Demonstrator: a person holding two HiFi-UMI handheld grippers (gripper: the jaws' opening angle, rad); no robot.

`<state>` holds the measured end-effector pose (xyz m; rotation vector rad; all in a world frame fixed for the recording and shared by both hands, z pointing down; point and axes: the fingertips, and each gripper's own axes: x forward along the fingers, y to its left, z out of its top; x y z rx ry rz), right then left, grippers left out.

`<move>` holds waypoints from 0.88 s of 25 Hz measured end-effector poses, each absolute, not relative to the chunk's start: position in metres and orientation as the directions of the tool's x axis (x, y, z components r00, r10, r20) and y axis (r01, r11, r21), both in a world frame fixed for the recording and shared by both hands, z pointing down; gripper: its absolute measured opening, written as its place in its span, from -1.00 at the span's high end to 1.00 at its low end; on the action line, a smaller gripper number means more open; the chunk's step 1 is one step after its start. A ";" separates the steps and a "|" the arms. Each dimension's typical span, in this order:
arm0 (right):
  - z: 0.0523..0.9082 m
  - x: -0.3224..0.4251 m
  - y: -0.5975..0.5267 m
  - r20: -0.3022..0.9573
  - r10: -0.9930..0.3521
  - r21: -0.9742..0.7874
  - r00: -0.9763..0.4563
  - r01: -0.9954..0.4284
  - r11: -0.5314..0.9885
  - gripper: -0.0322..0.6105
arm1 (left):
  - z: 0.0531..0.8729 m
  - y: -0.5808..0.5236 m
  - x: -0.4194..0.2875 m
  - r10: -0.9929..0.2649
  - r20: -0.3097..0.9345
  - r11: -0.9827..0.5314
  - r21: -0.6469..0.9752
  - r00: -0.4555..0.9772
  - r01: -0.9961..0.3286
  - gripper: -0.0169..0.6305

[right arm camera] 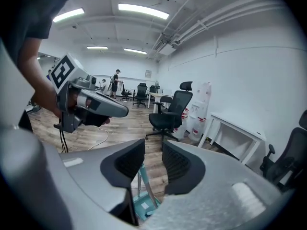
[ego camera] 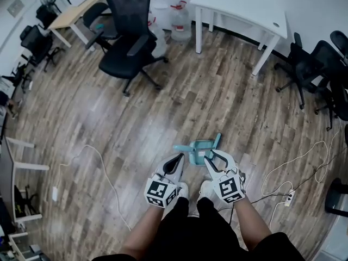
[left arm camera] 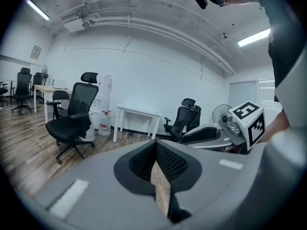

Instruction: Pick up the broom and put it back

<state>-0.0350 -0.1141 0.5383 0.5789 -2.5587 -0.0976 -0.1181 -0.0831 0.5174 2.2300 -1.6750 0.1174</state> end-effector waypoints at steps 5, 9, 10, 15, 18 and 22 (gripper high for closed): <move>0.510 -0.023 -0.124 0.419 -0.485 0.154 -0.768 -0.466 0.871 0.75 | 0.503 -0.085 -0.129 -0.922 0.258 -0.250 0.174 0.289 -0.952 0.89; 0.482 -0.018 -0.132 0.365 -0.517 0.145 -0.775 -0.501 0.853 0.89 | 0.487 -0.089 -0.130 -0.926 0.236 -0.266 0.146 0.294 -0.953 0.89; 0.475 -0.017 -0.134 0.350 -0.527 0.145 -0.775 -0.511 0.847 0.89 | 0.482 -0.090 -0.129 -0.928 0.227 -0.270 0.139 0.296 -0.953 0.89; 0.431 -0.014 -0.140 0.243 -0.573 0.139 -0.783 -0.556 0.819 0.89 | 0.448 -0.089 -0.129 -0.942 0.158 -0.290 0.061 0.296 -0.955 0.89; 0.409 -0.010 -0.144 0.195 -0.592 0.151 -0.782 -0.573 0.806 0.89 | 0.425 -0.092 -0.130 -0.948 0.104 -0.297 0.038 0.300 -0.954 0.89; 0.393 -0.002 -0.145 0.167 -0.620 0.157 -0.767 -0.600 0.785 0.89 | 0.403 -0.093 -0.123 -0.949 0.047 -0.311 0.025 0.312 -0.950 0.89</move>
